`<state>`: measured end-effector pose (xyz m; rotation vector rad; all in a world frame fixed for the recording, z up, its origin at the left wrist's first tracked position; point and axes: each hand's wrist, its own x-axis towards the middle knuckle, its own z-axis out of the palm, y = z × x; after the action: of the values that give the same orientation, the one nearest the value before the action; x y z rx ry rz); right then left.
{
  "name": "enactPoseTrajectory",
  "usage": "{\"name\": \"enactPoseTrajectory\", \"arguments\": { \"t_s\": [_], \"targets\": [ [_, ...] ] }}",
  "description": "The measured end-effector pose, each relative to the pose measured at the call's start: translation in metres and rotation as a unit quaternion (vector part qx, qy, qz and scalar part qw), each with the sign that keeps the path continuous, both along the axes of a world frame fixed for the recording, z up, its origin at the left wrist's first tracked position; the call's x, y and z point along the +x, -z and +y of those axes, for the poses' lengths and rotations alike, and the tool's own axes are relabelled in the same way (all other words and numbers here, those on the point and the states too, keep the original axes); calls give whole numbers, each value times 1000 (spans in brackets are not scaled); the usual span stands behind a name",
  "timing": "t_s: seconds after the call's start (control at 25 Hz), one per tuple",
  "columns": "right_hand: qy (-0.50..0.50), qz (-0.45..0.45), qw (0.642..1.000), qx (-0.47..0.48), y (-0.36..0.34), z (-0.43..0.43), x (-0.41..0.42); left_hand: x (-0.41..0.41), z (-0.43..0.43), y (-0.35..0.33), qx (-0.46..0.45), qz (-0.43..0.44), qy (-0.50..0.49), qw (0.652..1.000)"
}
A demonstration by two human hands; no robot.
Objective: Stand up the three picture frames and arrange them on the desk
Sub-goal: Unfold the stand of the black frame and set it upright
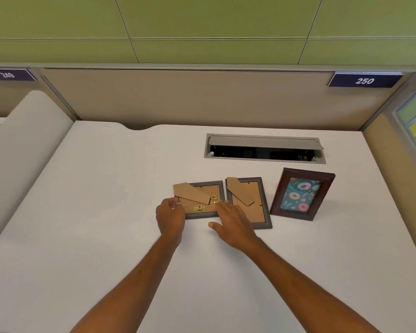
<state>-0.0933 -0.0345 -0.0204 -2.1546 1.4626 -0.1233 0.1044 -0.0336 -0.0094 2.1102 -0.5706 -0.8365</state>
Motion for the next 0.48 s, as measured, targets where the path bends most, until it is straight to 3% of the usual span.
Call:
{"name": "enactPoseTrajectory", "arguments": {
  "t_s": [0.16, 0.48],
  "targets": [
    [-39, 86, 995, -32, 16, -7, 14, 18, -1, 8, 48, 34, 16, 998],
    [-24, 95, 995, -4, 27, -1, 17, 20, -3, 16, 62, 111, -14, 992]
  ]
}}
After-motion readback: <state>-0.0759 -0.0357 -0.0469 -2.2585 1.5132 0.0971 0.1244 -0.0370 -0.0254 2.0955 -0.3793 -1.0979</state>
